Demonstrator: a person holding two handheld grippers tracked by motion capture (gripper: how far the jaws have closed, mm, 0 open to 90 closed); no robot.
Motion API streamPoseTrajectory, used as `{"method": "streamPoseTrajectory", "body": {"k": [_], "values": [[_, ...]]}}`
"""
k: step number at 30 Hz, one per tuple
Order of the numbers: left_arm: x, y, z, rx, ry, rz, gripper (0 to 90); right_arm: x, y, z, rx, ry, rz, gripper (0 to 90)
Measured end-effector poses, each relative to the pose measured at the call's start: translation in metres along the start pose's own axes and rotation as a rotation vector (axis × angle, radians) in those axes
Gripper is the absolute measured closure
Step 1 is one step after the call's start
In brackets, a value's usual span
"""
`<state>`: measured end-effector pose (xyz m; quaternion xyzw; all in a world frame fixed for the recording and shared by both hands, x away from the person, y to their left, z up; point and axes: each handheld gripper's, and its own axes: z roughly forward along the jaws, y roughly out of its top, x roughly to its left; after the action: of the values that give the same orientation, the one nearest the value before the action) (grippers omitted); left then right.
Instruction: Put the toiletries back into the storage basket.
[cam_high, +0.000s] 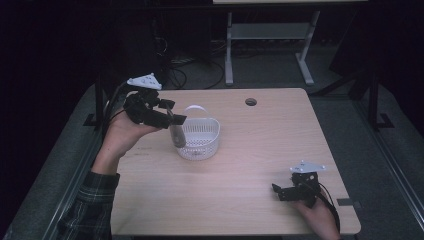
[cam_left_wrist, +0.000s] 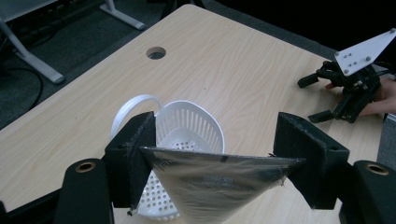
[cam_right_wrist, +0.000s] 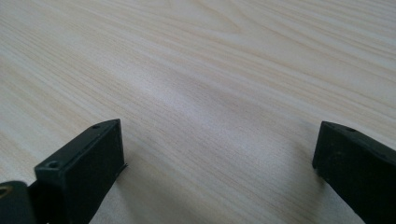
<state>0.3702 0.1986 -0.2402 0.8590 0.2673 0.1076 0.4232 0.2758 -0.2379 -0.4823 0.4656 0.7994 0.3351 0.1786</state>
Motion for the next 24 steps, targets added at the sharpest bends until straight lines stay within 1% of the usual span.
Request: {"method": "streamPoseTrajectory", "body": {"k": [9, 14, 15, 20, 24], "values": [[0.007, 0.006, 0.014, -0.005, 0.02, -0.022, 29.6, 0.0, 0.0, 0.0, 0.0, 0.0, -0.001, 1.4], [0.011, 0.01, 0.02, 0.001, 0.046, -0.02, 29.6, 0.0, 0.0, 0.0, 0.0, 0.0, -0.001, 1.5], [0.011, 0.01, 0.021, 0.006, 0.052, -0.016, 29.6, 0.0, 0.0, 0.0, 0.0, 0.0, 0.0, 1.5], [0.016, 0.008, 0.028, 0.019, 0.074, -0.025, 29.6, 0.0, 0.0, 0.0, 0.001, 0.001, -0.001, 1.4], [0.021, 0.005, 0.033, 0.027, 0.082, -0.039, 29.6, 0.0, 0.0, 0.0, 0.0, 0.001, 0.0, 1.5]]}}
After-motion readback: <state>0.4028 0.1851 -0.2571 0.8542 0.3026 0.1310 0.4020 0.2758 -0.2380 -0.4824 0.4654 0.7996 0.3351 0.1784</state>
